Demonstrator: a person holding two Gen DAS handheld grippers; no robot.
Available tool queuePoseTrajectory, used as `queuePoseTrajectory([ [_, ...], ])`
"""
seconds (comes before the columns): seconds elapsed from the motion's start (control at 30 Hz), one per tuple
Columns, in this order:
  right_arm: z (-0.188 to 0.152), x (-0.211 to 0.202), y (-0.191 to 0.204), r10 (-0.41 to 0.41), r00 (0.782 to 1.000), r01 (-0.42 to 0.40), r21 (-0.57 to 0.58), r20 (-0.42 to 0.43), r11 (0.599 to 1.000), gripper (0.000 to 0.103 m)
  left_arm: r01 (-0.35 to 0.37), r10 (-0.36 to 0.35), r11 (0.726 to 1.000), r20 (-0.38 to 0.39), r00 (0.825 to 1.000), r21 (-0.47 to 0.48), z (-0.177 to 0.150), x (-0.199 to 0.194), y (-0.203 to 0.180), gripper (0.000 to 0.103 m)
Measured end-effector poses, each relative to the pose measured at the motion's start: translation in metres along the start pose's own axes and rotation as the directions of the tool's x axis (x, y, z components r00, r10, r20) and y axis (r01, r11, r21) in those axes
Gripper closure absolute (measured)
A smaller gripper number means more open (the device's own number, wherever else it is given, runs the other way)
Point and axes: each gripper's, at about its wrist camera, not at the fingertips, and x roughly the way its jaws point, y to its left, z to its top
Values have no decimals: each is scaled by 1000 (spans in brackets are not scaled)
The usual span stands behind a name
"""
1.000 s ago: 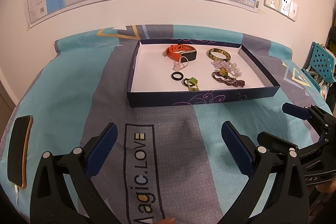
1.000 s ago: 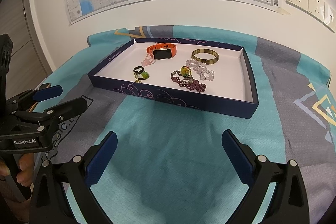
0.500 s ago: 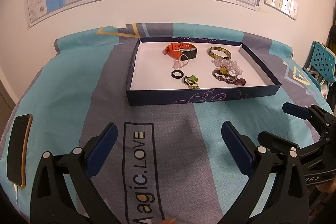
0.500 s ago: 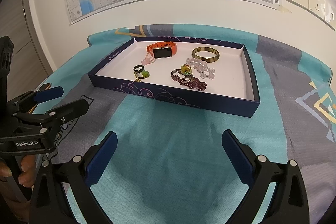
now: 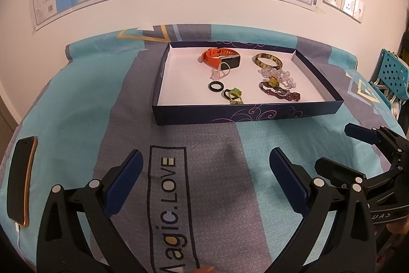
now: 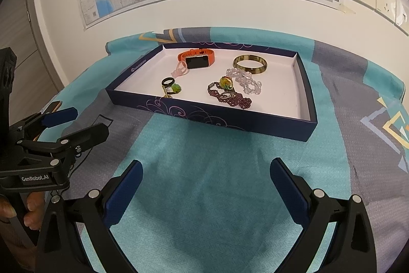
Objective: Organize jewelry
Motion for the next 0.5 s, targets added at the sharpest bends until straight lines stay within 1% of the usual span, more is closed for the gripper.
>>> queuePoseTrajectory([
  [0.5, 0, 1, -1, 1, 1000, -1, 0, -5, 1000, 7, 1, -1, 1000, -4, 1000, 0, -1, 0, 0, 5],
])
